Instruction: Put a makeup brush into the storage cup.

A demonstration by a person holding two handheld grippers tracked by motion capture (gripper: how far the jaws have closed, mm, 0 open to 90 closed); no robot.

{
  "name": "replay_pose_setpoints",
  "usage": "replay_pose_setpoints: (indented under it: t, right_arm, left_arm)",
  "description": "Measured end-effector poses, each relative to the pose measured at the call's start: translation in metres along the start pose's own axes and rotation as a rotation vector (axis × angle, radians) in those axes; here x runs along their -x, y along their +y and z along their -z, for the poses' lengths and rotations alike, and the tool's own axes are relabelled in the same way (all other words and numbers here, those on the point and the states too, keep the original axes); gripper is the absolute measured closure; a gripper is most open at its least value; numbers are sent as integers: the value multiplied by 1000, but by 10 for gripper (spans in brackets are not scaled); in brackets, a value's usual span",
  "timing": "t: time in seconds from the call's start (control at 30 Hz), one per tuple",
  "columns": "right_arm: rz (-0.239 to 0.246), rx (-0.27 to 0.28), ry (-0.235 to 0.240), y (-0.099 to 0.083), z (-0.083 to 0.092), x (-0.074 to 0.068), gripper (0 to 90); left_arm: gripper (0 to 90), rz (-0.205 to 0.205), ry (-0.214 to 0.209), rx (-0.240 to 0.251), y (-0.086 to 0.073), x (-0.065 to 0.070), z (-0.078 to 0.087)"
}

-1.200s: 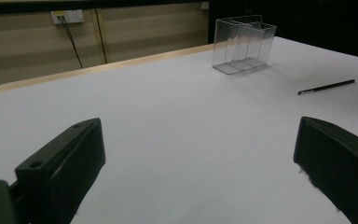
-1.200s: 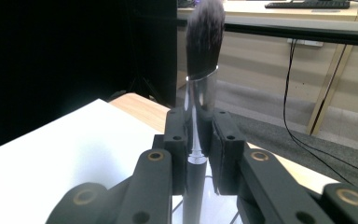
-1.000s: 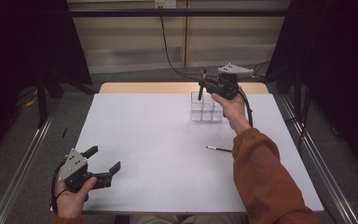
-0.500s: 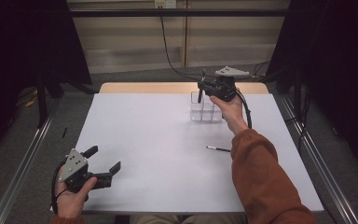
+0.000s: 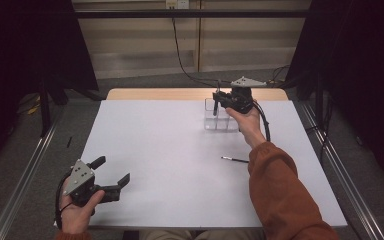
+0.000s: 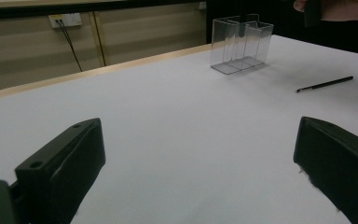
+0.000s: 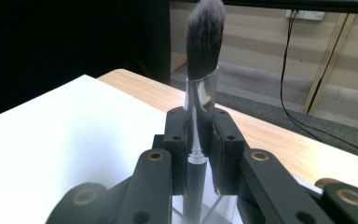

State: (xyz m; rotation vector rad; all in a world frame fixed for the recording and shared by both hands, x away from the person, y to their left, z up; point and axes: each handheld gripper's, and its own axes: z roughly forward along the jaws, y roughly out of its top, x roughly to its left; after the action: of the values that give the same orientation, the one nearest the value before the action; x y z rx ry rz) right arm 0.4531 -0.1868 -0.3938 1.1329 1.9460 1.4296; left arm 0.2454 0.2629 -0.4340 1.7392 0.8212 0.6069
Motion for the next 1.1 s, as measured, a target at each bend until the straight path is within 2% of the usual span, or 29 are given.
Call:
replay_pose_setpoints:
  t: [0.83, 0.9, 1.1]
  right_arm:
    - [-25, -26, 16, -15, -8, 1, 771]
    - [-28, -29, 15, -15, -7, 1, 718]
    - [-40, -36, 16, -16, -7, 2, 408]
  left_arm:
    - [22, -6, 5, -5, -1, 0, -1]
    - [22, -13, 3, -9, -1, 0, -1]
    - [23, -17, -2, -7, -1, 1, -1]
